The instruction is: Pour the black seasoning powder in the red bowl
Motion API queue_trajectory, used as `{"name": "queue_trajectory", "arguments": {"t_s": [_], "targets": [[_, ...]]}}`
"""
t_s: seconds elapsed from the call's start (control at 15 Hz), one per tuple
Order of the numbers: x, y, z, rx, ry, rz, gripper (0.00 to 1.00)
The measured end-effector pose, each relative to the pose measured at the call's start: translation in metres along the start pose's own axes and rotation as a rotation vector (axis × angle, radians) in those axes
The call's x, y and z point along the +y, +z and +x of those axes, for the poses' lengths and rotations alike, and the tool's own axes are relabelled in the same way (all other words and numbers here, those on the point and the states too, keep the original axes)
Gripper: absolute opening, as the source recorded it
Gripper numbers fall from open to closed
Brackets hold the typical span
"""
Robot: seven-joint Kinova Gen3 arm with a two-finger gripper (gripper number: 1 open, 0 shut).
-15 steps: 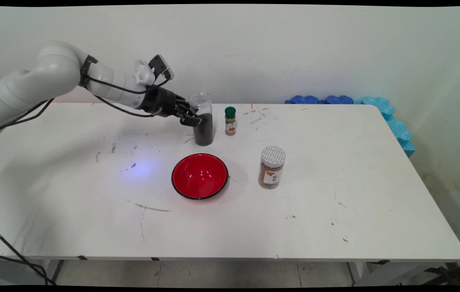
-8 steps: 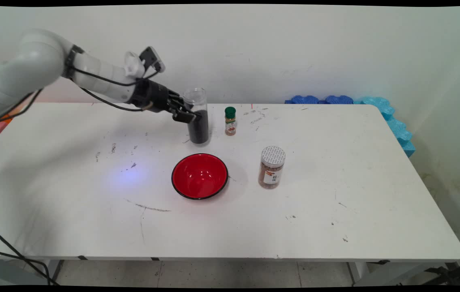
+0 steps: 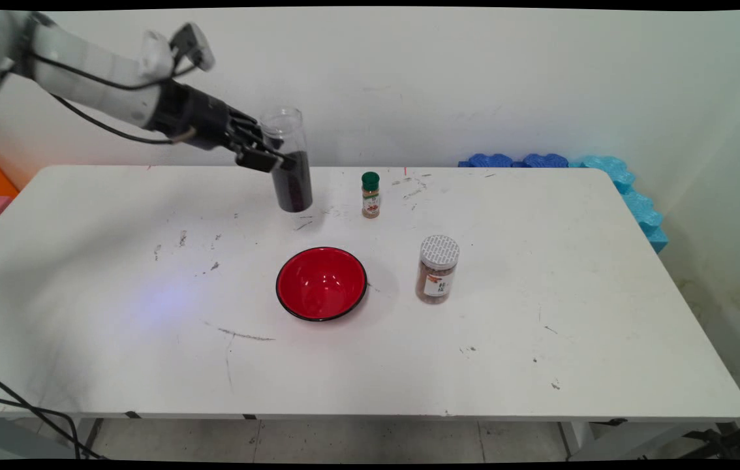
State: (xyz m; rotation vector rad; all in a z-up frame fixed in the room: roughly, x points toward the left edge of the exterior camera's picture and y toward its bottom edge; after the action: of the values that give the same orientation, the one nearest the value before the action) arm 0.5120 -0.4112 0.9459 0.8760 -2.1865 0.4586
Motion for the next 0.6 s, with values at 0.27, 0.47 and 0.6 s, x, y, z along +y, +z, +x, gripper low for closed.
{"name": "queue_trajectory", "arguments": {"t_s": [0.27, 0.47, 0.6], "targets": [[0.016, -0.041, 0.015, 0.009, 0.014, -0.054, 0.00], [0.032, -0.062, 0.024, 0.014, 0.023, -0.097, 0.00], [0.046, -0.075, 0.030, 0.015, 0.024, -0.130, 0.00]]}}
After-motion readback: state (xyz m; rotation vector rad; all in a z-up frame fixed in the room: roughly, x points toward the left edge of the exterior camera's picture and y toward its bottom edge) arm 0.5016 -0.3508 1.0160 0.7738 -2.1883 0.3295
